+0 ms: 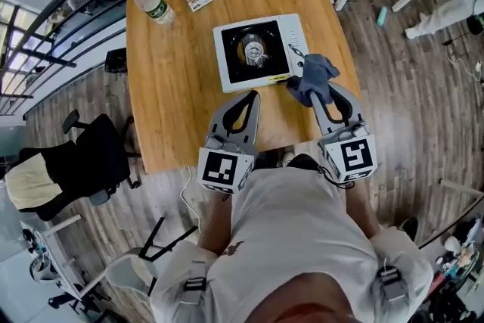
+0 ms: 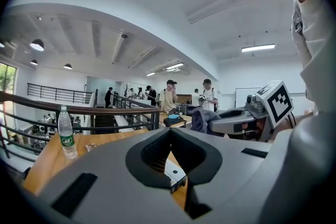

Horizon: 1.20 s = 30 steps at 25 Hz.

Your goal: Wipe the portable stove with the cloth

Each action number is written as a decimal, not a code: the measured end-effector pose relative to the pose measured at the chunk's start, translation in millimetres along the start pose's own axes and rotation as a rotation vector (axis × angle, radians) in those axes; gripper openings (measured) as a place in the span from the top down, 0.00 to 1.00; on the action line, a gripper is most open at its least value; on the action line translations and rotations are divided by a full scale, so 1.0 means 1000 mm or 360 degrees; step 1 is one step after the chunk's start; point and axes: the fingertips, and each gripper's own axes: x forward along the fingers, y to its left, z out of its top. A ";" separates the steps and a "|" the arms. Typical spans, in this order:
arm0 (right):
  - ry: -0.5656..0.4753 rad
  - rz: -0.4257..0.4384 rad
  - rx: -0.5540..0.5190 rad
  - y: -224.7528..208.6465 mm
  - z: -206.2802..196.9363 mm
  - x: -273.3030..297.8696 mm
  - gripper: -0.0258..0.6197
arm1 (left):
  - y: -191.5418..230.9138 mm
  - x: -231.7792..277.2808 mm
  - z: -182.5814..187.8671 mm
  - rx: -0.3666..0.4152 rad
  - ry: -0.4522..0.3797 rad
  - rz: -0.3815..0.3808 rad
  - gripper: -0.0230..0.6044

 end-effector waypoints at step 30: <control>0.0209 -0.0088 -0.0038 -0.086 -0.051 0.120 0.80 | 0.033 0.126 -0.045 -0.0152 0.0159 -0.0131 0.94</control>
